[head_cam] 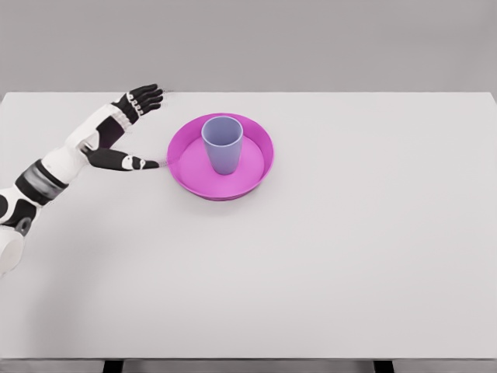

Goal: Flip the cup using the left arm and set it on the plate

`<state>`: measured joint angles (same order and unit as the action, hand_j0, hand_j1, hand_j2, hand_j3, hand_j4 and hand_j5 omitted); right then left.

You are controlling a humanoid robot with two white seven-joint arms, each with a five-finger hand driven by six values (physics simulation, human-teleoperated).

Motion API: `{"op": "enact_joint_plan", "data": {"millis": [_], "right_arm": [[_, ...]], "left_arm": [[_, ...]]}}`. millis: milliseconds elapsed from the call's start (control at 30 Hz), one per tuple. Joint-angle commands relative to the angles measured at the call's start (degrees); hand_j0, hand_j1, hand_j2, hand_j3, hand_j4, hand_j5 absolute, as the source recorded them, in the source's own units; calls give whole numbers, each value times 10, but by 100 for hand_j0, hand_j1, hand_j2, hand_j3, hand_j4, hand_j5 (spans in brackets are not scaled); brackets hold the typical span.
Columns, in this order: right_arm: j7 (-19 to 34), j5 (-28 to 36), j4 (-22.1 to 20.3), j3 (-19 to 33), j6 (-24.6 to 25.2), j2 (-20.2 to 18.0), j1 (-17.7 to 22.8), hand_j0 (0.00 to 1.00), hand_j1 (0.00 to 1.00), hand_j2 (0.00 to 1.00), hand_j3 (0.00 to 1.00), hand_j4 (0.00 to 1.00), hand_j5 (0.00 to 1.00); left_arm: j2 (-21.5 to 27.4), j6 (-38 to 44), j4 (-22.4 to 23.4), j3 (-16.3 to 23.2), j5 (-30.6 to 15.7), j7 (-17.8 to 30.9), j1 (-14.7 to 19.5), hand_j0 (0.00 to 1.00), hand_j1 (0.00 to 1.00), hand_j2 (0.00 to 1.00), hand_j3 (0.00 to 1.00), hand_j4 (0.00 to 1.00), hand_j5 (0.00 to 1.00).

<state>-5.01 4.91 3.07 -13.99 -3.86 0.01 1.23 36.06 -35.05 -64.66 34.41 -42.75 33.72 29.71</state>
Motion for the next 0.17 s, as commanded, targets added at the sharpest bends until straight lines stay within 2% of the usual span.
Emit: {"op": "enact_joint_plan", "data": {"millis": [0,67,133], "right_arm": [[0,0,0,0,0,0,0,100,100,100,100,100,100],[0,0,0,0,0,0,0,100,100,100,100,100,100],[0,0,0,0,0,0,0,100,100,100,100,100,100]], "left_arm": [[66,0,-41,0,-4,13,0,100,100,100,100,100,100],[111,0,-62,0,-6,13,-1,100,100,100,100,100,100],[111,0,-62,0,-5,13,-2,100,100,100,100,100,100]]}}
